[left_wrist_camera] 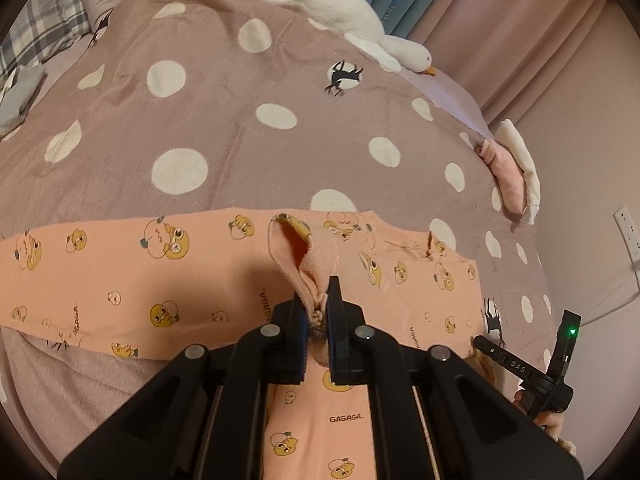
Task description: Fold small clothes
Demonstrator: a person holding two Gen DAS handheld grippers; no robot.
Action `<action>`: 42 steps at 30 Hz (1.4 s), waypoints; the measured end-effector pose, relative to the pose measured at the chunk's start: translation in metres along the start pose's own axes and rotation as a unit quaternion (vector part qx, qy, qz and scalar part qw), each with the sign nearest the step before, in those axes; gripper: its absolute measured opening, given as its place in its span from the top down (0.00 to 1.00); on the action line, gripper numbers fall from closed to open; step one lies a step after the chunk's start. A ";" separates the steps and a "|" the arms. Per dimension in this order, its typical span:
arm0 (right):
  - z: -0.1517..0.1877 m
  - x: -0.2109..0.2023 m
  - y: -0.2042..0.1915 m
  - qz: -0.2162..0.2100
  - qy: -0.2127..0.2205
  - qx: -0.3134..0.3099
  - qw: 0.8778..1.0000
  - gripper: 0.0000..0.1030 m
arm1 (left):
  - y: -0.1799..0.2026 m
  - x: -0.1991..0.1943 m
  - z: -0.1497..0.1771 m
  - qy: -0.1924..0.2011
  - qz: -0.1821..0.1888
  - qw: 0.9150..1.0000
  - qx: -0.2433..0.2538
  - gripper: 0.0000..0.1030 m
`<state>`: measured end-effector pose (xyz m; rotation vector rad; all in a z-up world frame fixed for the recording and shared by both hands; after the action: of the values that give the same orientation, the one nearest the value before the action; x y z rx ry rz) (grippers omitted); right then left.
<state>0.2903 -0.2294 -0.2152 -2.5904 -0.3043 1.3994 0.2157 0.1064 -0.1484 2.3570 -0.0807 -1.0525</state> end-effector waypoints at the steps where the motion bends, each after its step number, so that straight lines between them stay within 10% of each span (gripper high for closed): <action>1: 0.000 0.001 0.000 0.001 -0.001 0.000 1.000 0.67 | -0.002 0.001 0.000 -0.001 -0.002 1.000 -0.001 0.94; 42: -0.001 0.006 -0.006 0.040 0.006 -0.016 0.999 0.67 | -0.079 0.048 0.041 -0.070 -0.063 0.994 -0.056 0.86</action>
<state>0.2941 -0.2219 -0.2182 -2.6640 -0.2261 1.4161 0.2072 0.1417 -0.2423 2.2099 0.0760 -1.2487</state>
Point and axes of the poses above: each gripper's, at about its wrist camera, not at the fingertips, and x roughly the way its jaws point, y to its right, z to its underside, the point moved 7 cm from there along x, roughly the way its jaws point, and after that the axes turned 8 degrees about z, right-handed, at the moved point
